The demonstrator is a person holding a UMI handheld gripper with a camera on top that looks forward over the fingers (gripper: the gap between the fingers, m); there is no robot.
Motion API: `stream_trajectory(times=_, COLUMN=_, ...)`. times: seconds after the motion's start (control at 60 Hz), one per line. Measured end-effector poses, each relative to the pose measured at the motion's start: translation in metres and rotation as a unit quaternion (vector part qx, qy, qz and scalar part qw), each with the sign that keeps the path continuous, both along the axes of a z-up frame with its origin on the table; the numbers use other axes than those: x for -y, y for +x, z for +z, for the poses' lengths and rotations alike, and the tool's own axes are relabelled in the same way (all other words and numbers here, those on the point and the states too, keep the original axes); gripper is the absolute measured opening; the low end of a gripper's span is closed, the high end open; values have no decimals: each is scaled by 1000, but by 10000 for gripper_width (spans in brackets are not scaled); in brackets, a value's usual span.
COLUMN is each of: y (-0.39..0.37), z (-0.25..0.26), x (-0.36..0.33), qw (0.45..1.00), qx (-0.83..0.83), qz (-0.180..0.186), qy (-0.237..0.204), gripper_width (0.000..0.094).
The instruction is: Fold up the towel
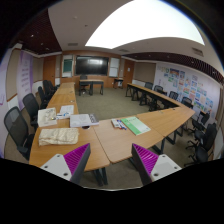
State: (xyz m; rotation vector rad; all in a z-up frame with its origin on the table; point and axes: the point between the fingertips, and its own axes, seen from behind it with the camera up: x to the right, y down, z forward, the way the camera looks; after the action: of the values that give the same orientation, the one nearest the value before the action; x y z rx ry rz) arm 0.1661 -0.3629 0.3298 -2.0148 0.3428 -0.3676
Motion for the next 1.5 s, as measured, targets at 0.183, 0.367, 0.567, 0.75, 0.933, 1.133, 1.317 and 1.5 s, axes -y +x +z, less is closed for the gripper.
stream_trajectory(times=0.183, y=0, z=-23, x=1, qw=1000, qx=-10, qz=0, qy=-20, gripper_width=854)
stream_trajectory(times=0.367, y=-24, z=-83, x=0, qw=998, qx=-22, qz=7, qy=-60, gripper_width=854)
stream_trajectory(times=0.567, y=-118, z=-163, x=-26, qw=991, qx=-49, qz=58, qy=-106, gripper_width=851)
stream_trajectory(times=0.75, y=-239, z=-210, x=-107, qw=984, qx=-64, qz=126, qy=-111, gripper_width=857)
stream_trajectory(times=0.933, y=-345, z=-223, x=-230, qw=977, qx=-82, qz=181, qy=-76, gripper_width=857)
stream_trajectory(times=1.133, y=-404, z=-250, x=-362, qw=973, qx=-42, qz=215, qy=-71, gripper_width=852)
stream_trajectory(times=1.317, y=-422, z=-307, x=-430, qw=969, qx=-20, qz=218, qy=-113, gripper_width=761)
stream_trajectory(times=1.5, y=-409, z=-331, x=-449, qw=969, qx=18, qz=210, qy=-132, gripper_width=239)
